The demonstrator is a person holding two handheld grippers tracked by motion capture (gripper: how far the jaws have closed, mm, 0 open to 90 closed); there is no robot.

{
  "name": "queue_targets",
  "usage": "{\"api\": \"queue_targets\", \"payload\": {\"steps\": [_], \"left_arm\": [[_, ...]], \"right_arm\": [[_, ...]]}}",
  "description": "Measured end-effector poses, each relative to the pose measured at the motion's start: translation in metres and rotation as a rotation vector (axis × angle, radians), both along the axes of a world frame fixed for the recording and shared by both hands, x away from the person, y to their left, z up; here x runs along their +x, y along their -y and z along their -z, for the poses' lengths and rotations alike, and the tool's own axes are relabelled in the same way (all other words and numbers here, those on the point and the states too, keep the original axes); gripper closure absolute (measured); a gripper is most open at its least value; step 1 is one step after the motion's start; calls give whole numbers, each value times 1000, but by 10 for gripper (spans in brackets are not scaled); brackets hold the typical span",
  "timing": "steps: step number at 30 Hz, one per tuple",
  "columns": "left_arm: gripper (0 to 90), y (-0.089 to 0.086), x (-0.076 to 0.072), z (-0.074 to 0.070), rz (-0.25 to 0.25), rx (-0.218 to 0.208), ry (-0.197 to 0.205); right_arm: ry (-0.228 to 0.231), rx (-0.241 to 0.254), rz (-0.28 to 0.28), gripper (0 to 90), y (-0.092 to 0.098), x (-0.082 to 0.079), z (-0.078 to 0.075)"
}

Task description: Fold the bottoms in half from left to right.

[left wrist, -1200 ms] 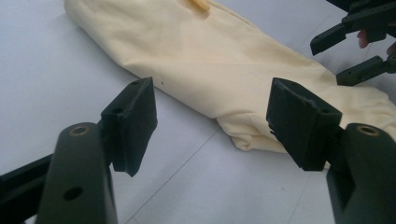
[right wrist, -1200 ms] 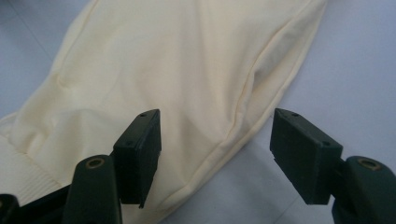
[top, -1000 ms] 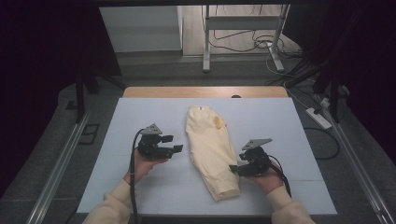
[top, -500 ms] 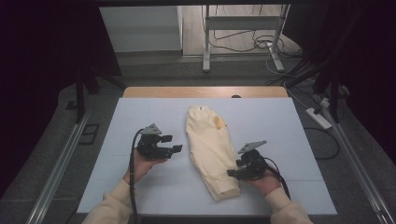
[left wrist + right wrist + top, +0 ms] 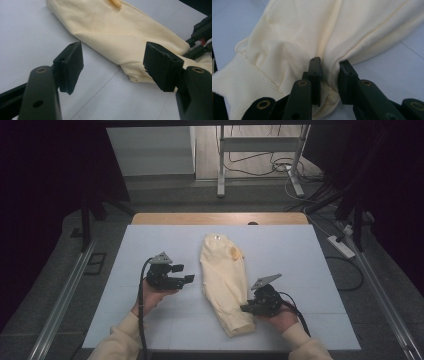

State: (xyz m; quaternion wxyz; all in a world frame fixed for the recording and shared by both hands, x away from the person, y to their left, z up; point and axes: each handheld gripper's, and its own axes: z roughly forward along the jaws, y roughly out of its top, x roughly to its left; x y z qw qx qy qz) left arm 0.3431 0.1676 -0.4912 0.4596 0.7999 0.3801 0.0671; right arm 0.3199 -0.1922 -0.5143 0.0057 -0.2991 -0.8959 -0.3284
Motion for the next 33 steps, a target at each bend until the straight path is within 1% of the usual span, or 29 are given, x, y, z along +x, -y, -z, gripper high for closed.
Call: {"api": "queue_targets", "payload": {"steps": [5, 8, 13, 28, 30, 33], "left_arm": [[317, 0, 0, 0, -2, -2, -1], [317, -1, 0, 0, -2, -1, -3], [316, -1, 1, 1, 0, 0, -6], [315, 0, 0, 1, 1, -2, -7], [315, 0, 0, 1, 1, -3, -8], [314, 1, 0, 1, 5, 2, -11]], "right_arm": [[-7, 15, -15, 748, -6, -4, 2], [-5, 15, -28, 750, -11, -7, 2], [-1, 26, -46, 775, -15, -12, 2], [-1, 44, -92, 787, -16, -32, 3], [-5, 42, -102, 786, -16, -34, 3], [3, 40, -107, 779, -16, -35, 3]]}}
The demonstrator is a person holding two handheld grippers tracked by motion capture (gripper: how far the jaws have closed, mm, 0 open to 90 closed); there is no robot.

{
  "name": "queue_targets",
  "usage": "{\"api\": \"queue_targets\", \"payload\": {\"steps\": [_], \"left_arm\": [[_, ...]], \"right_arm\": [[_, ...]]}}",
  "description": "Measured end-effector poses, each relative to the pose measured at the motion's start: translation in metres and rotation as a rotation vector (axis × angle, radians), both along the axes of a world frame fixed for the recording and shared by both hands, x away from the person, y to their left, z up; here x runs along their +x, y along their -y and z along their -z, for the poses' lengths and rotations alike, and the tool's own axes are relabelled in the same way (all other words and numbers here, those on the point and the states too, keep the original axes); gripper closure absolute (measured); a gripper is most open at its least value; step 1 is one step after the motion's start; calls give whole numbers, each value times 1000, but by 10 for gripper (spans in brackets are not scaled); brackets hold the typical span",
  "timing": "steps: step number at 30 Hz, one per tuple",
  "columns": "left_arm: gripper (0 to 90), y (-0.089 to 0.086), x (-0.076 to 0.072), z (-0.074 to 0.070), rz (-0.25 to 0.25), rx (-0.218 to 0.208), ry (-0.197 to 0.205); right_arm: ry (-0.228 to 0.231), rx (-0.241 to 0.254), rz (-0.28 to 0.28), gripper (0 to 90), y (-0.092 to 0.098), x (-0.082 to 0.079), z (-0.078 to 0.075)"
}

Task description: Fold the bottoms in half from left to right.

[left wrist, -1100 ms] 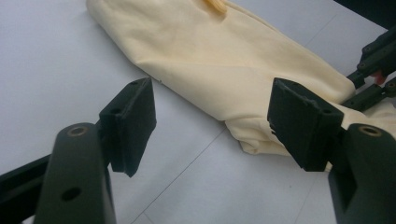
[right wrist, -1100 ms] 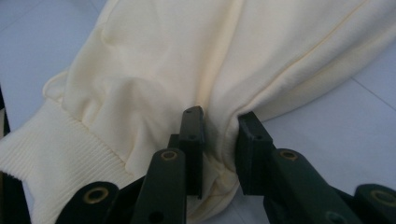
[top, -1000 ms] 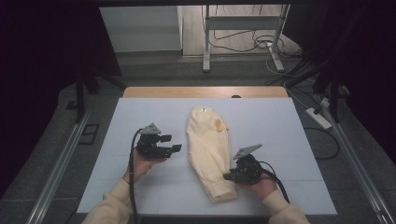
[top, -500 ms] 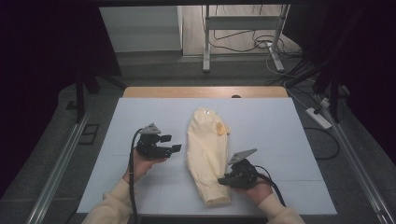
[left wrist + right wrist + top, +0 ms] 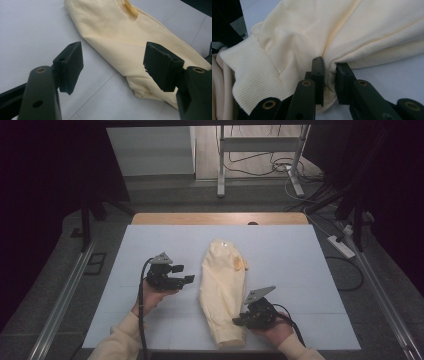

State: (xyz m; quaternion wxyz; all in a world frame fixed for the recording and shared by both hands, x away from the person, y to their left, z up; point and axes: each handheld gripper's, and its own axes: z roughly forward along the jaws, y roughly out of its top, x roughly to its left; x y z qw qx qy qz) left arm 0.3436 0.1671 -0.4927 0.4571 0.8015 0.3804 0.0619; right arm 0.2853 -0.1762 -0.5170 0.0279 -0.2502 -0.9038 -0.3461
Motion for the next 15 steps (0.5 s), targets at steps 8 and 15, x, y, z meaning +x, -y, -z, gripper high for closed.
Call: {"api": "queue_targets", "payload": {"steps": [8, 15], "left_arm": [[306, -1, 1, 1, -1, -2, -7], [306, 1, 1, 1, 4, 4, -9]], "right_arm": [[70, 11, 84, 439, 9, 11, -10], [151, 77, 126, 384, 19, 22, -19]]}}
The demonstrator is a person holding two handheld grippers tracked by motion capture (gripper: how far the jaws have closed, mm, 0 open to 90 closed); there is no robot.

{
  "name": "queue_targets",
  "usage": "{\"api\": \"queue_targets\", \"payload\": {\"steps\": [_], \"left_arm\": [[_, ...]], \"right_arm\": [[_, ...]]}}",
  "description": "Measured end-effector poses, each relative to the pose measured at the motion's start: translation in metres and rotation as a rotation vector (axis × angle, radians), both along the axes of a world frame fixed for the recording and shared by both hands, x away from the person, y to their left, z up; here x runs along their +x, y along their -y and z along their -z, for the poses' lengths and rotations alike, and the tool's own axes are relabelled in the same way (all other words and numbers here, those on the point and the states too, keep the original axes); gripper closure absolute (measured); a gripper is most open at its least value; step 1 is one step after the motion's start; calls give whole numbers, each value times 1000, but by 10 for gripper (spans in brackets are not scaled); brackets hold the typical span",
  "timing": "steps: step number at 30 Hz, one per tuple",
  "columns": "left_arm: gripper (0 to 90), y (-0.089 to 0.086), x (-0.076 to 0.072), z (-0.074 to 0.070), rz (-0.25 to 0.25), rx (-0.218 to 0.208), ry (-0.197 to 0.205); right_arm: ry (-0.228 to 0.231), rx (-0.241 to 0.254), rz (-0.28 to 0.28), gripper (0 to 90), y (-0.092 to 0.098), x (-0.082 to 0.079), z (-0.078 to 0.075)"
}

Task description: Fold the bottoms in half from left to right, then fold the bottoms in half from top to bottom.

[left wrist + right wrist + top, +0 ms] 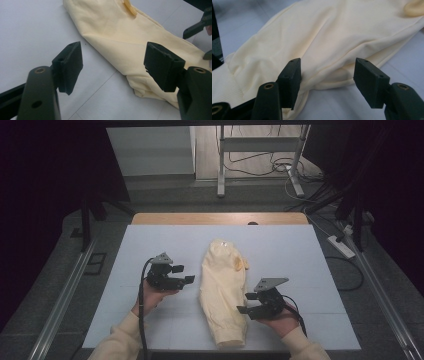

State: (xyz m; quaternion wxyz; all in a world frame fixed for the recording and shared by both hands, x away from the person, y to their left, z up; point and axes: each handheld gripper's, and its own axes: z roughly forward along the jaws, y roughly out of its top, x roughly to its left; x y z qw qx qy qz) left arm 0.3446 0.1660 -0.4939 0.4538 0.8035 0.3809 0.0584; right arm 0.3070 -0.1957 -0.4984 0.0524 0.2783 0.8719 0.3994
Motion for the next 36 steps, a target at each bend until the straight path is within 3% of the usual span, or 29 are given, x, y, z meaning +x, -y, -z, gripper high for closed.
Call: {"api": "queue_targets", "payload": {"steps": [8, 15, 36], "left_arm": [[306, 1, 0, 0, 4, 3, 1], [306, 2, 1, 1, 8, 7, 0], [304, 6, 7, 4, 13, 16, -4]], "right_arm": [[14, 31, 27, 368, 9, 11, -1], [30, 18, 68, 367, 14, 16, -2], [36, -10, 72, 365, 14, 24, 0]]}}
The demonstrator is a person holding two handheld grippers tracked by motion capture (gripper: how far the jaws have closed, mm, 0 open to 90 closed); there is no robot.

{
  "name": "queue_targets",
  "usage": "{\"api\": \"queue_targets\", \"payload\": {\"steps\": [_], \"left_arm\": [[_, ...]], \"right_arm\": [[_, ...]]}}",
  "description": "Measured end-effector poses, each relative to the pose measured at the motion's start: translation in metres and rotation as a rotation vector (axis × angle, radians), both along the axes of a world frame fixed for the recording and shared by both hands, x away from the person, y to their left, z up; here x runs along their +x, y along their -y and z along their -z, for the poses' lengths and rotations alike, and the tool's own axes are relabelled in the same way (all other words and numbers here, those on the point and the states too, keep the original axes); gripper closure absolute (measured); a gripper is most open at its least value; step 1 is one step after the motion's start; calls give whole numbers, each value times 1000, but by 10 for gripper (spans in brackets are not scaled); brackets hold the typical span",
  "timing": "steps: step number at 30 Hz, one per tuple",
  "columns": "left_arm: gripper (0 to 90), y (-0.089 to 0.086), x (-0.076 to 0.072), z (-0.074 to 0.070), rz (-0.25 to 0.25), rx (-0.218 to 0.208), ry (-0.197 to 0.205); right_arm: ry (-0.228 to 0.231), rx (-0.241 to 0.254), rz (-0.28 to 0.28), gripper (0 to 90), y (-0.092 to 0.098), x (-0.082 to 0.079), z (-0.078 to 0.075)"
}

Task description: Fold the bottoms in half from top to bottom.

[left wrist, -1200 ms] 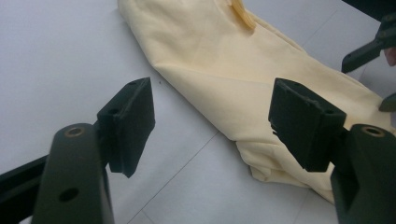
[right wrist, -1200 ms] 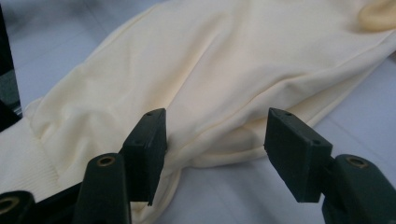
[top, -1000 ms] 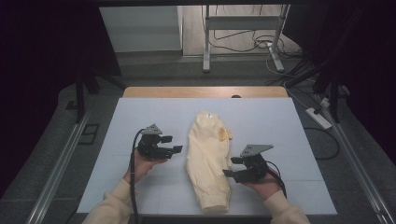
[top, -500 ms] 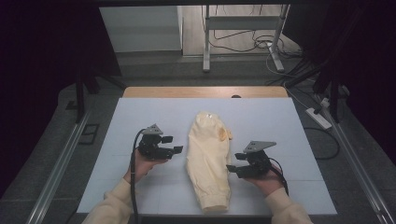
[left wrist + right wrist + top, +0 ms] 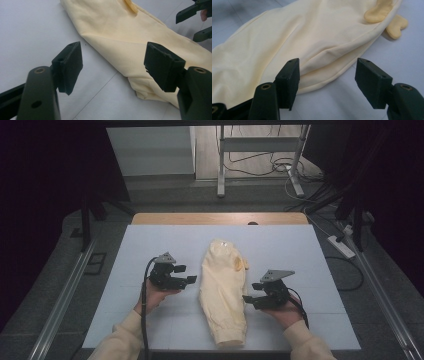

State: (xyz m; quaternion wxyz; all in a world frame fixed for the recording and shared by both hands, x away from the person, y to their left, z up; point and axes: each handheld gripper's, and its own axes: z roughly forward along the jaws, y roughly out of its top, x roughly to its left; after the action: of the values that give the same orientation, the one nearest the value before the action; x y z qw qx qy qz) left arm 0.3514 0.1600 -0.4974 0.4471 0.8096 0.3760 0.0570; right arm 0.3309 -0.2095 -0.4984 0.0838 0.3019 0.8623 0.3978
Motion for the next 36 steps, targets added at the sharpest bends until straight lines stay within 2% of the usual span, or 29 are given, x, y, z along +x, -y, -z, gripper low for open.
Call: {"api": "queue_targets", "payload": {"steps": [8, 16, 27, 33, 36], "left_arm": [[304, 5, 8, 1, -2, 14, 2], [304, 9, 16, -1, -3, 12, 4], [305, 19, 35, 4, 2, 17, -11], [305, 25, 50, 6, 5, 31, -17], [305, 29, 57, 4, 13, 24, -10]], "right_arm": [[4, -10, -8, 365, -6, 7, 2], [13, 2, -1, 365, -11, 17, -1], [27, 7, 4, 365, -16, 32, -6], [28, 24, 16, 365, -20, 48, -12], [23, 31, 24, 365, -22, 55, -13]]}}
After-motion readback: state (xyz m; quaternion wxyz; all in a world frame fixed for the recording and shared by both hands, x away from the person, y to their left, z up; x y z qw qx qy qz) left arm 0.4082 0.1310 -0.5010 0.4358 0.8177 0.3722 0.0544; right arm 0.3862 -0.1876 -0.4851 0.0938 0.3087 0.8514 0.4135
